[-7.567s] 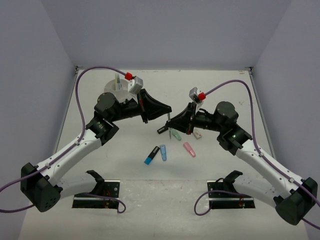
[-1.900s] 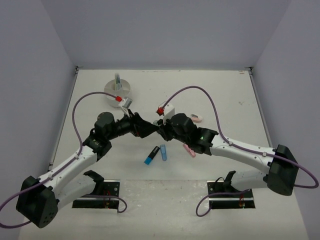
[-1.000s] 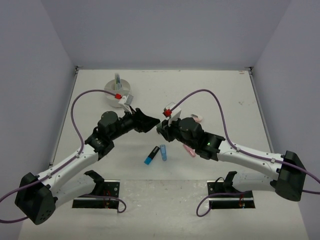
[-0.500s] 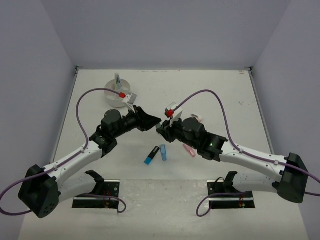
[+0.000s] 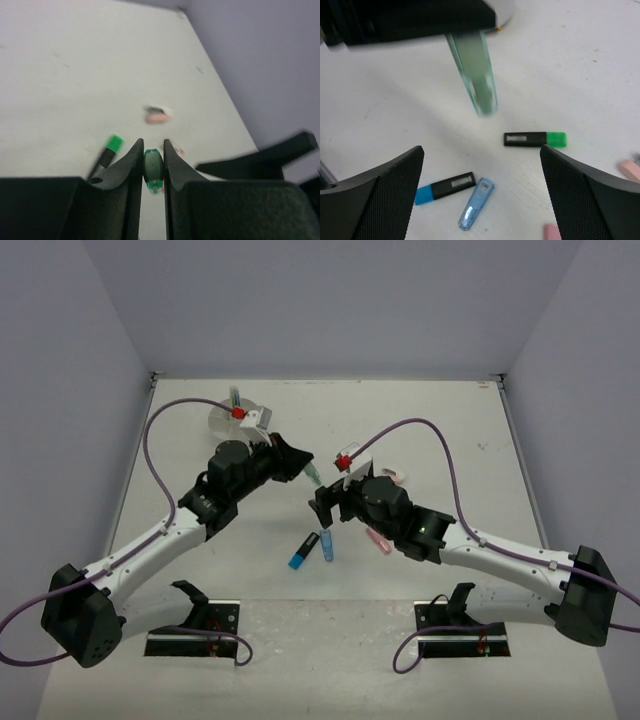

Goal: Sort the stationery into containers
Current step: Place the stationery in the storage box.

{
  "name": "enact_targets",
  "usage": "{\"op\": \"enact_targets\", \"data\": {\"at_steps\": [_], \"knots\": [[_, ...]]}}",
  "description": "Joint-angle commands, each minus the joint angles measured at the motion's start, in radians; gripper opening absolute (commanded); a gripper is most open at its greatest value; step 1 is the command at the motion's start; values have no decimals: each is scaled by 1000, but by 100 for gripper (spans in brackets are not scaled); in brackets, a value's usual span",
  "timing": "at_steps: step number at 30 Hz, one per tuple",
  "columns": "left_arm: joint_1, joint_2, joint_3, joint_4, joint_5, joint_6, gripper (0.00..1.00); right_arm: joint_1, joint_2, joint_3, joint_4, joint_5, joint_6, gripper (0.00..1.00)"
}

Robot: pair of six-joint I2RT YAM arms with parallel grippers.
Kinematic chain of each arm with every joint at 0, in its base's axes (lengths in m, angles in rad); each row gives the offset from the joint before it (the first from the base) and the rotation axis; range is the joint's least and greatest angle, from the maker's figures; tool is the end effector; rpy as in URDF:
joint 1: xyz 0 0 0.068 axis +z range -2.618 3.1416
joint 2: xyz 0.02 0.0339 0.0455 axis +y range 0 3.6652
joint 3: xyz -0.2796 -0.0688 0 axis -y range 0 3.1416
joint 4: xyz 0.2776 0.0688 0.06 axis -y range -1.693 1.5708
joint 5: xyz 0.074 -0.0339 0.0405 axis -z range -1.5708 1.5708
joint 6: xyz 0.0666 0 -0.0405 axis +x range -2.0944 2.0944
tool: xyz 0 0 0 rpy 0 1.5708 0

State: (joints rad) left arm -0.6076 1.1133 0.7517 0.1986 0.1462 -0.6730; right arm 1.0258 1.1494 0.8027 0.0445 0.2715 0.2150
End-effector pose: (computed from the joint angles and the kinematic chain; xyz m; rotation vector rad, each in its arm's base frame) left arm 0.2534 -0.1880 0.2996 0.0545 1.8541 -1.0477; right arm 0.1806 0.2635 0.2896 -0.5727 1.8177 0.6003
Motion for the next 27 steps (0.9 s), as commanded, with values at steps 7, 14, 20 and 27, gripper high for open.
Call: {"op": "enact_targets", "data": {"at_steps": [7,14,20,27], "knots": [[429,85,188,76,-564,309,0,-128,-194,-40,-106,137,86,99],[734,369,313,357,-72,324,0,-136,-191,-44,-107,74,84,99],[764,621,498,323,281,456,0,-136,-193,-43,-105,36,76,99],[764,731,565,234,408,525,0,-136,-175,-35,-118,32,53,99]]}}
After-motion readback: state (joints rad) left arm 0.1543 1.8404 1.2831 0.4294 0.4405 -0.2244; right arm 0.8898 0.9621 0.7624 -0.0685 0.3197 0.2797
